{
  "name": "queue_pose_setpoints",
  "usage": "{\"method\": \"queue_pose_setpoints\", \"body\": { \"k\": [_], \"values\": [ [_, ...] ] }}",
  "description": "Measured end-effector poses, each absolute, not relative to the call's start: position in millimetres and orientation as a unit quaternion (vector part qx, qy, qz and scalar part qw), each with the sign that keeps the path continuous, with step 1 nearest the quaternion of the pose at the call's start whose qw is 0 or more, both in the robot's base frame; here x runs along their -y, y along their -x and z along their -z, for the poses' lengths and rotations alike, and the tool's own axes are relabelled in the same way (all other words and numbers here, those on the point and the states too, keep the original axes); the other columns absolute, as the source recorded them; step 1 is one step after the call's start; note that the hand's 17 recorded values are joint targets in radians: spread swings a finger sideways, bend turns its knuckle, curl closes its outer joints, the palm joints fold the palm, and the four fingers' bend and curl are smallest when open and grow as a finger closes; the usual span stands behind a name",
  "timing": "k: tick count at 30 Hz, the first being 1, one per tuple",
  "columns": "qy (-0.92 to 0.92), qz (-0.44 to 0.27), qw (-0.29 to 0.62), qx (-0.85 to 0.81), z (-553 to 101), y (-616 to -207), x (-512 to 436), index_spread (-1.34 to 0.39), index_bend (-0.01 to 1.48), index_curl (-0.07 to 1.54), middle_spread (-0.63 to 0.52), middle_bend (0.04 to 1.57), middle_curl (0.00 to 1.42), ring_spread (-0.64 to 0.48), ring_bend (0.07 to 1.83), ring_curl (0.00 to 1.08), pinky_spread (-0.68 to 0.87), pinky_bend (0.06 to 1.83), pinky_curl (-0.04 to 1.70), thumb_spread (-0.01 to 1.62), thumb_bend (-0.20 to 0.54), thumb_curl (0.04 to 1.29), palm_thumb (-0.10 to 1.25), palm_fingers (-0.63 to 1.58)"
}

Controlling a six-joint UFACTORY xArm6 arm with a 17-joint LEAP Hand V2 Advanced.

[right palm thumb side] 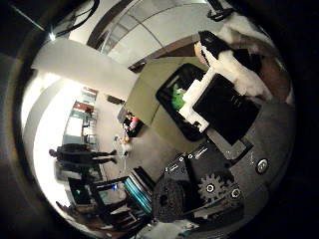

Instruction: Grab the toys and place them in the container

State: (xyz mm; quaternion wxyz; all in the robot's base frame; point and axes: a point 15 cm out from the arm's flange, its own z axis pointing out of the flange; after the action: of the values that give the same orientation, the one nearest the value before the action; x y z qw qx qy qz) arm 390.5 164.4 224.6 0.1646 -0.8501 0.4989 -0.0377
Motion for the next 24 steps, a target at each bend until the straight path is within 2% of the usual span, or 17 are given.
{"method": "queue_pose_setpoints", "body": {
  "k": [5,11,19,22,24],
  "values": [
    [0.862,0.020,0.172,-0.476,-225.1,-372.8,-232.8,-0.24,1.12,0.77,-0.13,1.32,0.70,-0.18,1.47,0.60,-0.19,1.44,0.68,0.78,-0.017,0.80,1.05,1.18],
    [0.860,0.043,0.204,-0.467,-210.1,-392.7,-274.3,-0.24,1.12,0.78,-0.13,1.33,0.70,-0.18,1.47,0.60,-0.19,1.42,0.71,0.77,-0.021,0.82,1.03,1.18],
    [0.864,0.046,0.196,-0.462,-160.9,-399.7,-299.5,-0.24,1.10,0.79,-0.12,1.33,0.69,-0.18,1.45,0.60,-0.20,1.40,0.73,0.83,-0.024,0.81,0.97,1.15],
    [0.862,0.049,0.193,-0.465,-148.8,-404.4,-297.6,-0.26,0.99,0.77,-0.13,1.25,0.67,-0.19,1.40,0.58,-0.22,1.38,0.70,0.80,-0.040,0.78,0.91,1.08],
    [0.865,0.049,0.187,-0.464,-141.8,-404.3,-295.3,-0.29,0.80,0.74,-0.14,1.16,0.64,-0.19,1.35,0.56,-0.27,1.34,0.66,0.76,-0.042,0.76,0.86,0.96]
  ]
}}
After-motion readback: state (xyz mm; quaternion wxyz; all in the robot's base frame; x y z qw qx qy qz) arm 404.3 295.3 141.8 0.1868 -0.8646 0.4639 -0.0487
